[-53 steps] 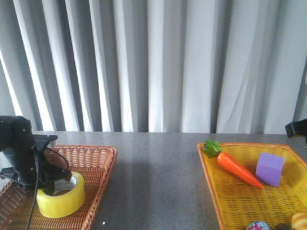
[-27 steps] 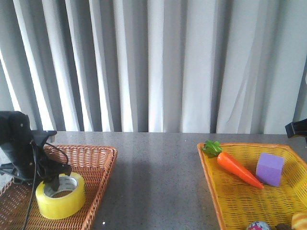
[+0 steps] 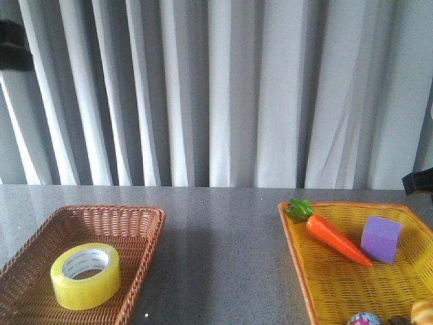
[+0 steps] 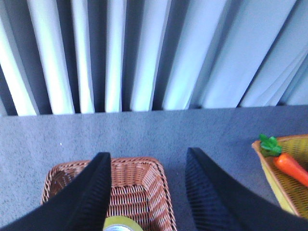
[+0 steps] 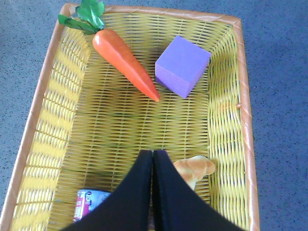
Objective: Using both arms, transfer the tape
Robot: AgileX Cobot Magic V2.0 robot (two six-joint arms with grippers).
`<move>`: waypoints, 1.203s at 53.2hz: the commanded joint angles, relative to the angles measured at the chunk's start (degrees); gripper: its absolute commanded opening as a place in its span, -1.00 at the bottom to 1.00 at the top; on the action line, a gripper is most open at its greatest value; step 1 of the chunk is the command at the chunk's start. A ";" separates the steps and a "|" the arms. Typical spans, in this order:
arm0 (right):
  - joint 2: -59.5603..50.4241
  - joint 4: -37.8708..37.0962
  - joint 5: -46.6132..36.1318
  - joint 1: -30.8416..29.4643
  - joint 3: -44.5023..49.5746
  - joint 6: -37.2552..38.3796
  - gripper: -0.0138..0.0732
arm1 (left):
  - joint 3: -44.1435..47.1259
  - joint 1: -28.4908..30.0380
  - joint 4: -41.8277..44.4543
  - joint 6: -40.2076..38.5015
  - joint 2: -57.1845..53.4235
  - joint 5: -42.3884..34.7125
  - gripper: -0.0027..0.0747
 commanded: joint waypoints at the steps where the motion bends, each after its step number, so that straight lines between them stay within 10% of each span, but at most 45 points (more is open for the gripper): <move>1: -1.94 -0.29 -2.97 -0.38 -1.39 -0.18 -0.70 | -1.46 0.01 0.99 0.14 -5.71 -2.69 -0.32; 11: -1.94 -0.29 -2.97 -0.38 -1.39 -0.18 -0.70 | -1.46 0.01 3.96 0.14 -10.18 -0.85 -0.94; 51: -1.94 -0.29 -2.97 -0.38 -1.39 -0.18 -0.70 | -0.80 0.01 0.66 -1.41 -9.84 1.24 -0.95; 64: -1.94 -0.29 -2.97 -0.38 -1.39 -0.18 -0.70 | 19.25 0.01 2.14 -1.04 -24.54 -8.81 -0.95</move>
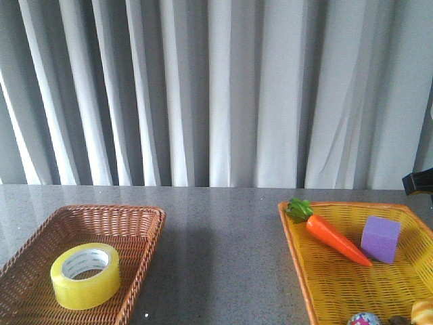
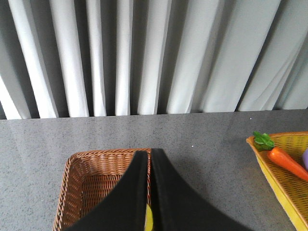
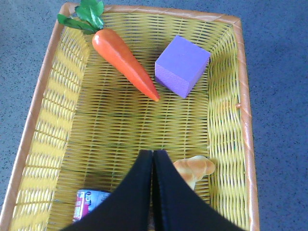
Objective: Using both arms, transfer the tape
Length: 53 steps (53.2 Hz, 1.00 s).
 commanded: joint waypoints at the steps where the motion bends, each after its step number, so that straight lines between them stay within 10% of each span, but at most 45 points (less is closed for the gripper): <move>1: -1.94 -0.29 -2.97 -0.38 -1.39 -0.18 -0.70 | 10.30 0.01 -0.20 0.00 -9.81 -11.15 -0.95; 29: -1.94 -0.29 -2.96 -0.38 -1.39 -0.17 -0.70 | 98.72 0.01 3.16 13.14 -69.51 -59.93 -0.95; 53: -1.94 -0.26 -2.78 -0.38 -1.39 -0.17 -0.70 | 105.11 0.70 6.93 5.02 -70.90 -56.12 -0.95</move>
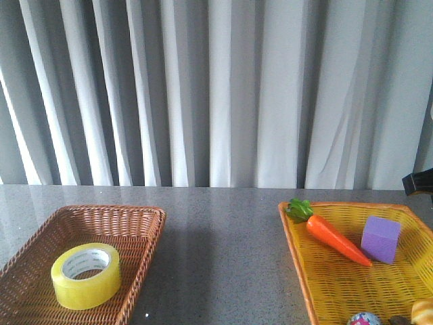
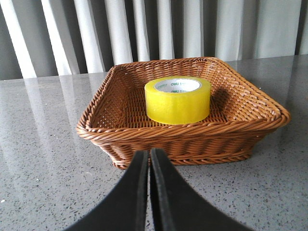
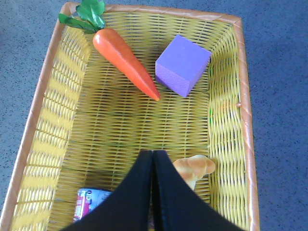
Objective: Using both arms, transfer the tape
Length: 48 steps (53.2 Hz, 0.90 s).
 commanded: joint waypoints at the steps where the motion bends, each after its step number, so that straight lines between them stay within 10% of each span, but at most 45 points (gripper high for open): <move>1: -1.93 -0.28 -2.92 -0.38 -1.43 -0.17 -0.70 | -1.22 0.03 -0.22 -0.68 -1.13 -4.46 -0.95; 48: -1.93 -0.28 -2.92 -0.38 -1.43 -0.17 -0.70 | -1.40 0.03 -0.22 -0.68 -0.94 -4.35 -0.95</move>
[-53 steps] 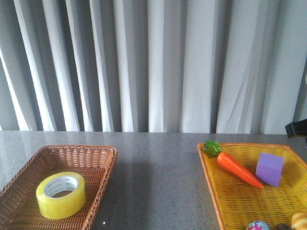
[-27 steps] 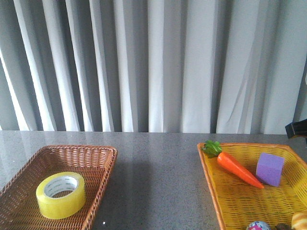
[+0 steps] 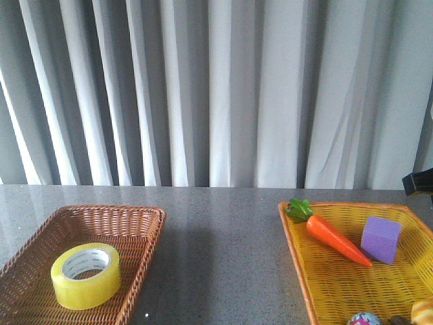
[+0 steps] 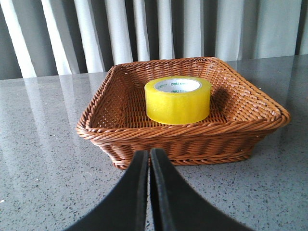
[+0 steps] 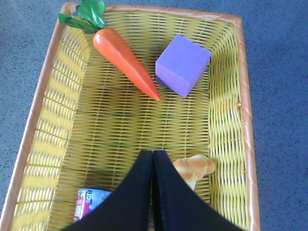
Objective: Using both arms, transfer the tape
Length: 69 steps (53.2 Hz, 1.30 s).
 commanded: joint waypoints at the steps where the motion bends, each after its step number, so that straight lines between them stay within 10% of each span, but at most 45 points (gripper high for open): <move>1: -1.93 -0.28 -2.96 -0.38 -1.43 -0.17 -0.70 | -1.40 0.03 -0.22 -0.51 -0.94 -4.30 -0.95; 18: -7.18 0.39 -7.73 -0.38 2.31 -0.40 -0.70 | -1.40 0.03 -0.17 -0.51 -0.94 -4.31 -0.95; 39: -43.35 0.85 -51.01 -0.38 51.90 -0.44 -0.70 | -1.40 0.03 -0.17 -0.51 -0.94 -4.31 -0.95; 69: -79.77 1.68 -60.54 -0.38 91.36 0.04 -0.70 | -1.40 0.03 -0.17 -0.51 -0.94 -4.31 -0.95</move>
